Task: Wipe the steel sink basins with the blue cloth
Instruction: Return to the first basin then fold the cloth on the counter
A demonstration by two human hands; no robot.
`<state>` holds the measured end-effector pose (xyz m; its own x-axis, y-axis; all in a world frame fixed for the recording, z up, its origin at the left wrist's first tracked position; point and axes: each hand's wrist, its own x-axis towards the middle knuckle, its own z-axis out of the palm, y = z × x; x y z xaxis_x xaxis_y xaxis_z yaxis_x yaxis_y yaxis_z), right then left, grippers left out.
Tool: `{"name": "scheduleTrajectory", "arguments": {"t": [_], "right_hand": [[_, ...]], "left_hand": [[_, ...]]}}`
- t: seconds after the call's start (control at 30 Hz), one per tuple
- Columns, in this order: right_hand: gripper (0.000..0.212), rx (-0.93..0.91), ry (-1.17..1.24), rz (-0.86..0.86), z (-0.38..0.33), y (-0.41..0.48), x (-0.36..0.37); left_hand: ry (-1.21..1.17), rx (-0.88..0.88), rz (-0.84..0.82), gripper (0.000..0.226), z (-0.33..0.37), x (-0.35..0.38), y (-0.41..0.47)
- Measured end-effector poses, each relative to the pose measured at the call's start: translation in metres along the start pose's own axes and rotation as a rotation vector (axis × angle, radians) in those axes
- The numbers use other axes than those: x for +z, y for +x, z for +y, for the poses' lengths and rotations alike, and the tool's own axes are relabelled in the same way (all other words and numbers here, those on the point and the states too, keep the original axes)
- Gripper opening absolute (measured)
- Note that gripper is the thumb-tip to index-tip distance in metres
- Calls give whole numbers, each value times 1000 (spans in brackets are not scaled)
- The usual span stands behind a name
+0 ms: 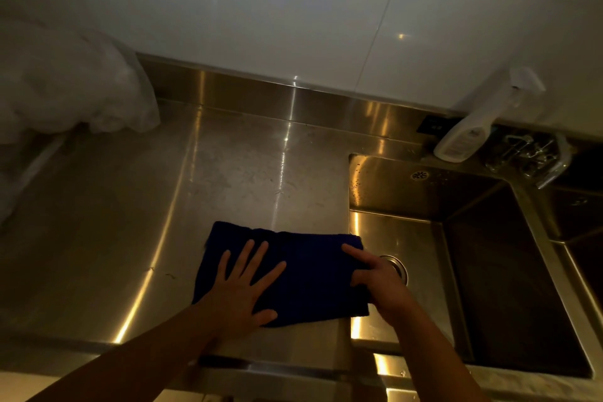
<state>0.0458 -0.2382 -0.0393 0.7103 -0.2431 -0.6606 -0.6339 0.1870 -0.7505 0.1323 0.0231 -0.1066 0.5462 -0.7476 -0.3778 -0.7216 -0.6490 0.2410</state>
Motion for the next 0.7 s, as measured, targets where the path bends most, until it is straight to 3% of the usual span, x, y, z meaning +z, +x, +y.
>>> {"name": "scheduleTrajectory", "arguments": {"t": [0.13, 0.2, 0.27, 0.33, 0.4, 0.47, 0.57, 0.7], "right_hand": [[61, 17, -267, 112, -12, -8, -11], [63, -13, -497, 135, -26, -14, -9], [58, -108, -717, 145, -44, -23, 6], [59, -211, -828, 163, -60, -34, 35], [79, -284, -819, 156, -65, -40, 73], [96, -303, -750, 70, -62, -44, 118], [105, -285, -717, -49, -44, -47, 163], [87, -416, -643, 54, -15, -43, 169]], "left_hand": [[-112, 66, -21, 83, 22, -9, 12], [-299, 51, 93, 76, 30, -18, 12], [-606, -19, 235, 60, 37, -34, 11], [-962, -132, 257, 38, 44, -56, 10], [-1395, -248, 106, 33, 47, -79, 9], [-1711, -331, -12, 49, 41, -92, 8], [-1790, -377, 44, 63, 21, -95, 3], [-1669, -307, 190, 36, -5, -80, -13]]}}
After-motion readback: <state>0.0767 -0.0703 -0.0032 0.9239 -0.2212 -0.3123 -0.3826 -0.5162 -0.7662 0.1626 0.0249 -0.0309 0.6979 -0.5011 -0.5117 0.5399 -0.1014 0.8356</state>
